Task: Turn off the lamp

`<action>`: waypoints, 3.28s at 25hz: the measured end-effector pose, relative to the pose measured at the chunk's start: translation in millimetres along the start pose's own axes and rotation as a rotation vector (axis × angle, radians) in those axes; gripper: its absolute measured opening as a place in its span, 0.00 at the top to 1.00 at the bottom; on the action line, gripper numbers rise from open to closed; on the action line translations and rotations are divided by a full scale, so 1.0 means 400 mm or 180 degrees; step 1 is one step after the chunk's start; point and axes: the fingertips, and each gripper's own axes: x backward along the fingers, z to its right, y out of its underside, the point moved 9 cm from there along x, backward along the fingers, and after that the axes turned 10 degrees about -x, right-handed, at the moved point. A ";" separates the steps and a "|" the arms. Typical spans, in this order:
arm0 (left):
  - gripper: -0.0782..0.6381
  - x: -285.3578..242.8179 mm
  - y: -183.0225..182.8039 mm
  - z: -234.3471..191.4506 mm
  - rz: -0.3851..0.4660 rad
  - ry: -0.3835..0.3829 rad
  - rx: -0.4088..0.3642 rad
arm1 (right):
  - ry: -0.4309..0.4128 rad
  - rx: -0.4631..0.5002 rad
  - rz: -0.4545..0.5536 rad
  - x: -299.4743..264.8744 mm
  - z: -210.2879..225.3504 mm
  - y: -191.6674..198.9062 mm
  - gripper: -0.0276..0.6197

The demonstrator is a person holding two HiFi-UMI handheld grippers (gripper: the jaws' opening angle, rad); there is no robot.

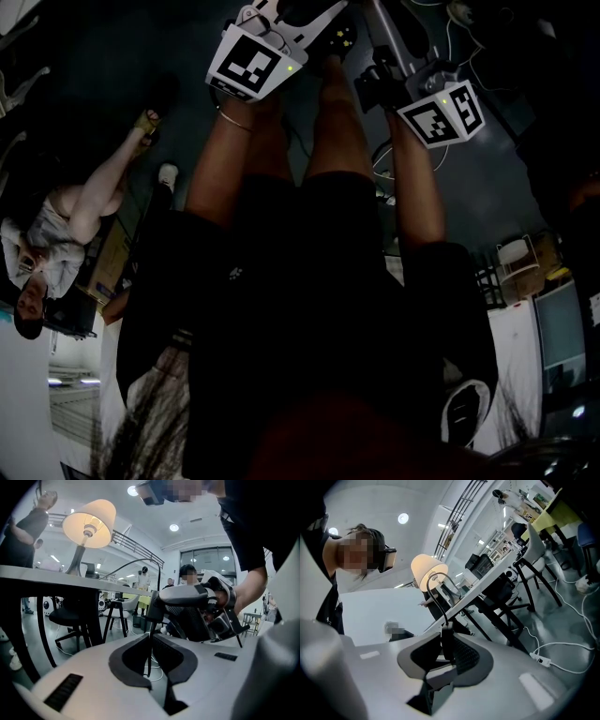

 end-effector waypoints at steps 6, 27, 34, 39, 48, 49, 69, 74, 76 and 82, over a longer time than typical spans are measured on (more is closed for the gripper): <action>0.87 0.002 -0.015 -0.001 -0.0096 -0.0013 -0.0243 | -0.0038 -0.0121 0.0072 -0.005 0.012 -0.002 0.84; 0.87 0.005 -0.028 0.020 -0.0225 0.0164 -0.0472 | -0.0075 -0.0136 0.0236 -0.002 0.023 -0.022 0.83; 0.87 0.000 -0.028 0.021 -0.0228 0.0137 -0.0442 | -0.0090 -0.0160 0.0260 -0.001 0.023 -0.021 0.83; 0.87 0.000 -0.024 0.023 -0.0220 0.0161 -0.0418 | -0.0085 -0.0180 0.0262 0.000 0.026 -0.019 0.84; 0.87 -0.002 -0.018 0.024 -0.0241 0.0161 -0.0416 | -0.0068 -0.0205 0.0270 0.002 0.028 -0.016 0.84; 0.87 -0.002 -0.019 0.024 -0.0244 0.0168 -0.0421 | -0.0066 -0.0205 0.0269 0.002 0.029 -0.015 0.84; 0.87 -0.010 -0.013 0.023 -0.0249 0.0139 -0.0395 | -0.0024 -0.0203 0.0269 0.004 0.031 -0.012 0.86; 0.87 -0.011 -0.004 0.024 -0.0273 0.0108 -0.0324 | 0.0017 -0.0093 0.0219 0.000 0.030 -0.010 0.86; 0.87 -0.012 0.000 0.024 -0.0258 0.0085 -0.0261 | 0.0039 -0.0074 0.0211 0.000 0.032 -0.008 0.86; 0.87 -0.013 0.016 0.021 -0.0273 0.0020 -0.0177 | 0.0080 -0.0015 0.0197 -0.006 0.039 0.000 0.85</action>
